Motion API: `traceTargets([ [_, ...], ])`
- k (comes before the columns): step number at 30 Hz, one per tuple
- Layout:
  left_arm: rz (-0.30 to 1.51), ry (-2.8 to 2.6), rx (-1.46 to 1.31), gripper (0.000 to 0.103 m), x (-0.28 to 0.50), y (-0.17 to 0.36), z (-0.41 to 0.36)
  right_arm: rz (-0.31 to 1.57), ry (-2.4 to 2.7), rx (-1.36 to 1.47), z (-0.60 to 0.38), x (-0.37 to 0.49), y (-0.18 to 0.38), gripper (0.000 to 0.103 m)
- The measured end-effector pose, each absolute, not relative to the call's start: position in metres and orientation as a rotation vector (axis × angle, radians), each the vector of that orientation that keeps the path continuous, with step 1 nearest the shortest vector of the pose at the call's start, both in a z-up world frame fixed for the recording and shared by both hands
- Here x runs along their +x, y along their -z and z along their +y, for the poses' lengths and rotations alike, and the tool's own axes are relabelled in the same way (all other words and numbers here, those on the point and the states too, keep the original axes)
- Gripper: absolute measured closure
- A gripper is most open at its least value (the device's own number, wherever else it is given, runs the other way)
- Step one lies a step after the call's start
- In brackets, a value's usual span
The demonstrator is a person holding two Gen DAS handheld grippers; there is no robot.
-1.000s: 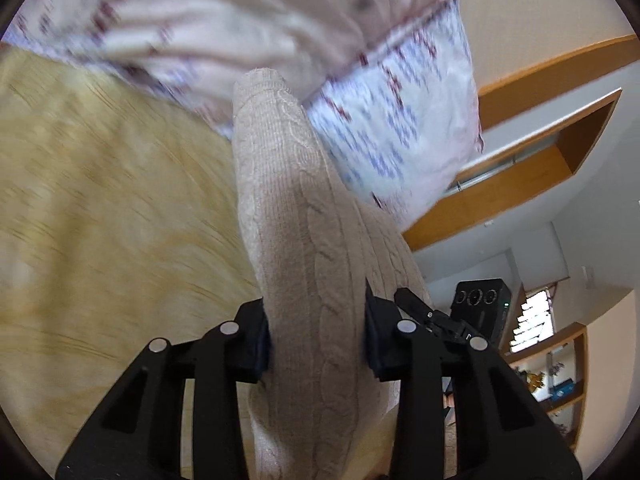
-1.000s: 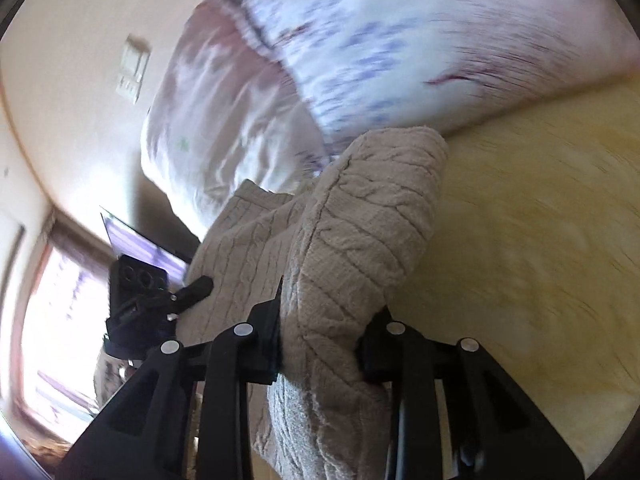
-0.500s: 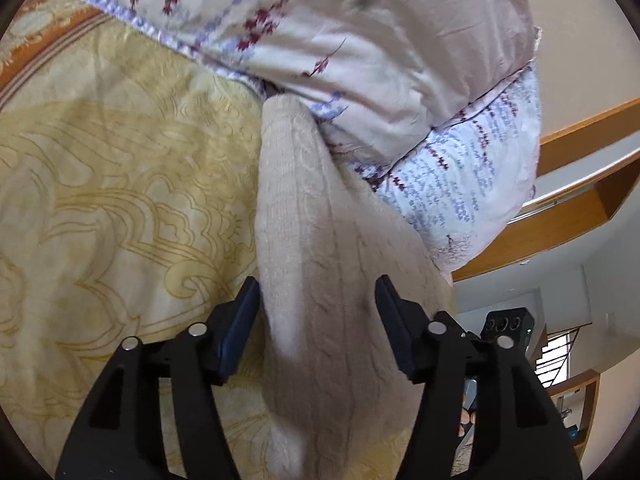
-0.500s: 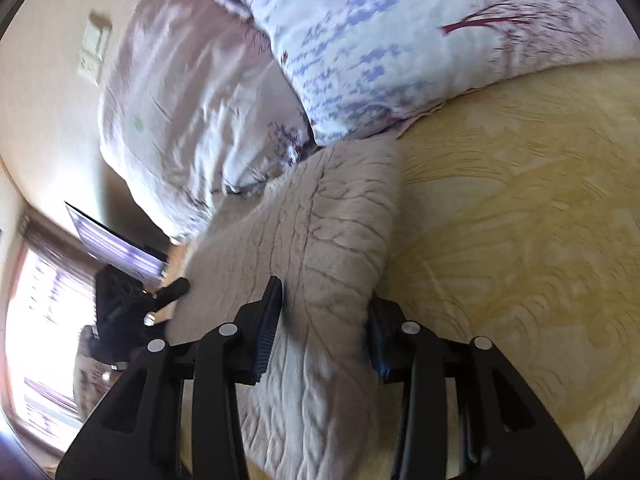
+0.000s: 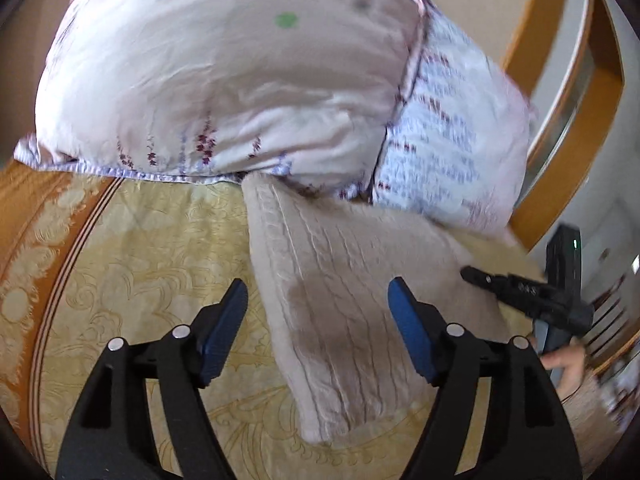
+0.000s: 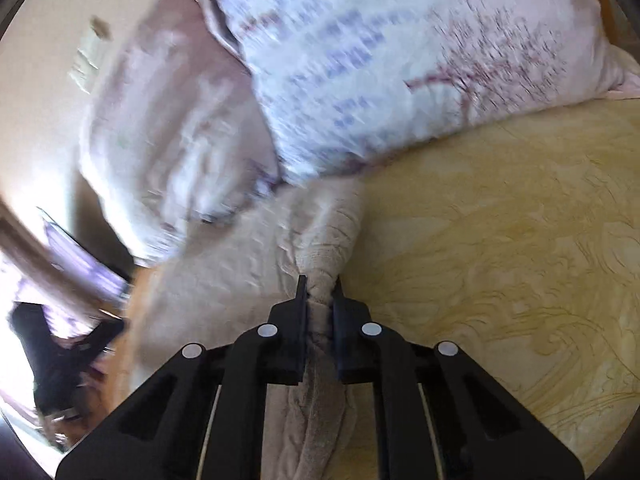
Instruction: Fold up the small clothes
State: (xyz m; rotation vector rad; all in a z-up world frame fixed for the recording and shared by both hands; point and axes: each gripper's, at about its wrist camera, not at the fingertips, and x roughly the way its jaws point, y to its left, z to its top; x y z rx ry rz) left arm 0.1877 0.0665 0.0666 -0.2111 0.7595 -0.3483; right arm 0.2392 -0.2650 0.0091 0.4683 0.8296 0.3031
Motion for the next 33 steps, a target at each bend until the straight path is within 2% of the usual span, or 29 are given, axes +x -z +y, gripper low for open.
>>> traceTargets([
  [3,0.796,0.323,-0.17,0.031,0.191,-0.06,0.059,0.838,-0.269,0.433,-0.264,0.237,-0.011,0.09],
  [6,0.811,0.298,-0.154,0.031,0.188,-0.056,0.061,0.771,-0.215,0.365,-0.26,0.218,-0.032,0.072],
  [7,0.808,0.287,-0.146,0.03,0.187,-0.056,0.063,0.728,-0.219,0.337,-0.257,0.207,-0.041,0.07],
  [11,0.813,0.269,-0.126,0.029,0.185,-0.054,0.062,0.658,-0.33,0.264,-0.236,0.18,-0.058,0.07],
  [16,0.846,0.255,-0.089,0.025,0.187,-0.041,0.055,0.773,-0.274,0.048,-0.198,0.182,-0.028,0.069],
  [22,0.879,0.248,-0.127,0.021,0.191,-0.028,0.056,0.769,-0.241,0.037,-0.197,0.176,-0.028,0.067],
  [26,0.882,0.263,-0.156,0.022,0.176,-0.034,0.06,0.772,-0.254,0.101,-0.207,0.157,-0.046,0.057],
  [33,0.924,0.212,-0.049,0.021,0.16,-0.014,0.047,0.879,-0.195,-0.028,-0.192,0.152,-0.024,0.052],
])
